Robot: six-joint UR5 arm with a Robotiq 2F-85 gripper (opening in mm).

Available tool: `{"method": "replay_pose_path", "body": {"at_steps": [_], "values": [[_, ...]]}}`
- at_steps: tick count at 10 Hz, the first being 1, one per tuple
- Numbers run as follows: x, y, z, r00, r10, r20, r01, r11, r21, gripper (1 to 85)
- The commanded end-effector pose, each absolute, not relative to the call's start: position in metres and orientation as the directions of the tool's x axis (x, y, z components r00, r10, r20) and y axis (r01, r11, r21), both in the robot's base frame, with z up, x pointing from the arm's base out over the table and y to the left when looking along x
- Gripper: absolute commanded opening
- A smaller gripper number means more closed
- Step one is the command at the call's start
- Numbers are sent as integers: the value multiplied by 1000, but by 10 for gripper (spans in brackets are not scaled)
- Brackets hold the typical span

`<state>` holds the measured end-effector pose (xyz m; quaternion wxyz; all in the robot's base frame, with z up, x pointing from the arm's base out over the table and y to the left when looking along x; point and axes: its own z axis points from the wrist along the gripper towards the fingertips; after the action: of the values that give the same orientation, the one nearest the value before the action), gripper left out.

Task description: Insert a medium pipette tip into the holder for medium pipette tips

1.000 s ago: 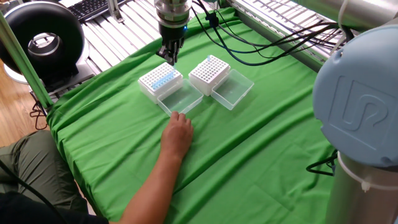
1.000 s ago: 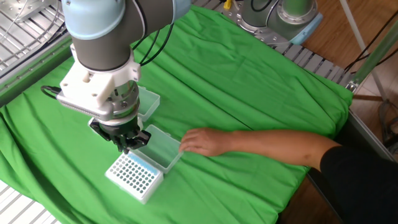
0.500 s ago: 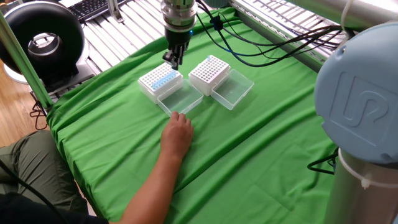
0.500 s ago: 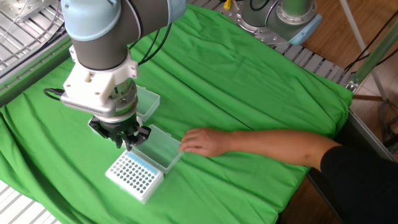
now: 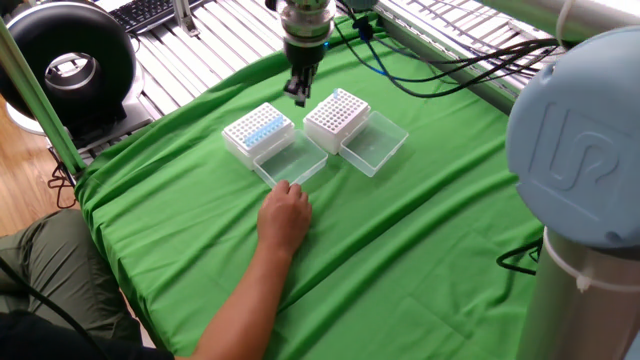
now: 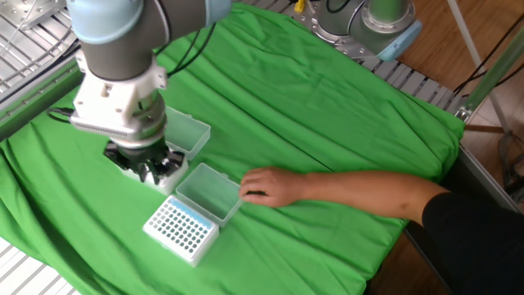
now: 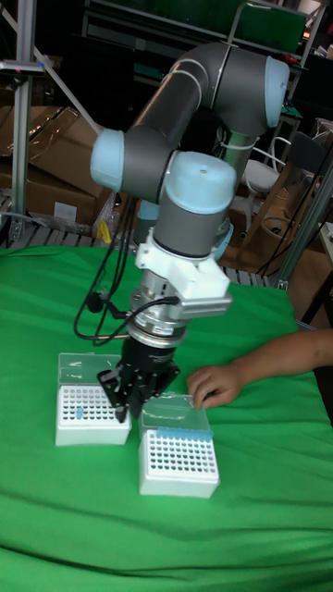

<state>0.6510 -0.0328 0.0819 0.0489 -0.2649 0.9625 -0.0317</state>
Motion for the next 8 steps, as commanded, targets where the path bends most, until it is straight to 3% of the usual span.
{"method": "replay_pose_path", "body": {"at_steps": [1,8], "values": [[642,-67,82,-830,-555,-64,-549,831,-89,283],[648,-97,77,-788,-610,-86,-603,792,-88,307]]}}
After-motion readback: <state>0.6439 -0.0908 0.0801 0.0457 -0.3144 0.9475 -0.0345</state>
